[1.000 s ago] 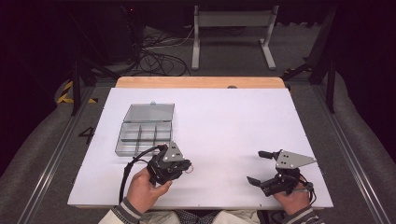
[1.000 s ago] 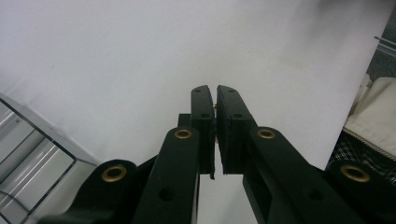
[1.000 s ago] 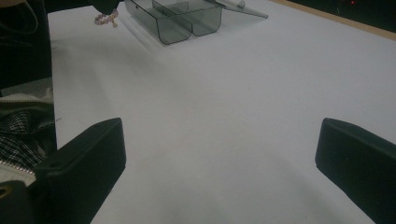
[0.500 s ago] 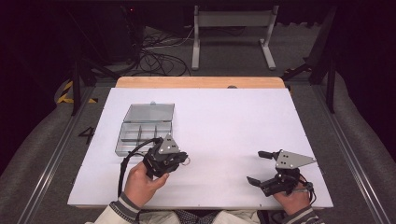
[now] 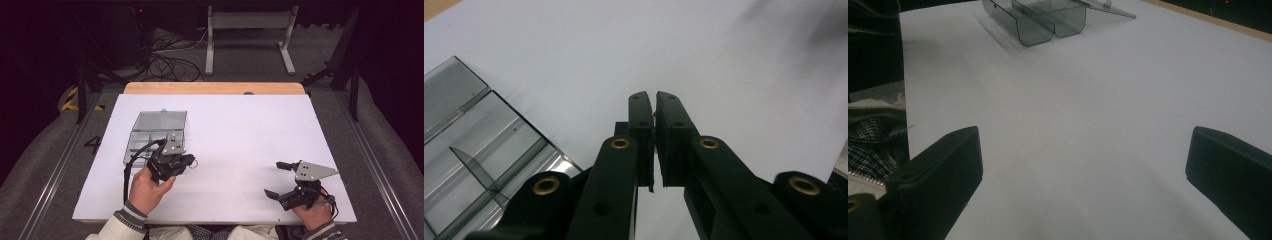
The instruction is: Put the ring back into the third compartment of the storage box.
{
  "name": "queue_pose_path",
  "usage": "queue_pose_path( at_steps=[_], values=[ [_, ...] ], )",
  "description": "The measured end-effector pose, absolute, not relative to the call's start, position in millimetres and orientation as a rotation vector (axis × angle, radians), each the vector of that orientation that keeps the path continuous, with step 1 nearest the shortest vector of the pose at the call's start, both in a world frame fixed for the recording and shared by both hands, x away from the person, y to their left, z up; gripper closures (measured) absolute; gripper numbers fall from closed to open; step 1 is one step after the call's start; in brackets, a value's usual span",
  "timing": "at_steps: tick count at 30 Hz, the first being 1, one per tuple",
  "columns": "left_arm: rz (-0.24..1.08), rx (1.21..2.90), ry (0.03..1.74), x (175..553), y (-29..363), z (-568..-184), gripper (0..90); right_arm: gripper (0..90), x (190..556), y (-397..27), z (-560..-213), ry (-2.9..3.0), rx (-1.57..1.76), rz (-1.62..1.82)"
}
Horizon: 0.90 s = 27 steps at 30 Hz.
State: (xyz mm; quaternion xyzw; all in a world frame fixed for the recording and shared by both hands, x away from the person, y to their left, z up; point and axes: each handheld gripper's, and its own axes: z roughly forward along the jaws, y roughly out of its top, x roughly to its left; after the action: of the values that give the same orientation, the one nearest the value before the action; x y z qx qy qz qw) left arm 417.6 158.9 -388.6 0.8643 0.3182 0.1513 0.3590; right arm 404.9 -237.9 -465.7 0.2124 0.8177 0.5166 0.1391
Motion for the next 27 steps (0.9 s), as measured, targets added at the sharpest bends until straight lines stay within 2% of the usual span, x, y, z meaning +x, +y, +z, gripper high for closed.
queue_pose_path(
  at_steps=[27],
  values=[
    [0.46,2.157,0.957,451.1,177.5,-389.0,86.0,2.5,405.0,-237.6,-466.0,2.369,0.613,1.493]
  ],
)
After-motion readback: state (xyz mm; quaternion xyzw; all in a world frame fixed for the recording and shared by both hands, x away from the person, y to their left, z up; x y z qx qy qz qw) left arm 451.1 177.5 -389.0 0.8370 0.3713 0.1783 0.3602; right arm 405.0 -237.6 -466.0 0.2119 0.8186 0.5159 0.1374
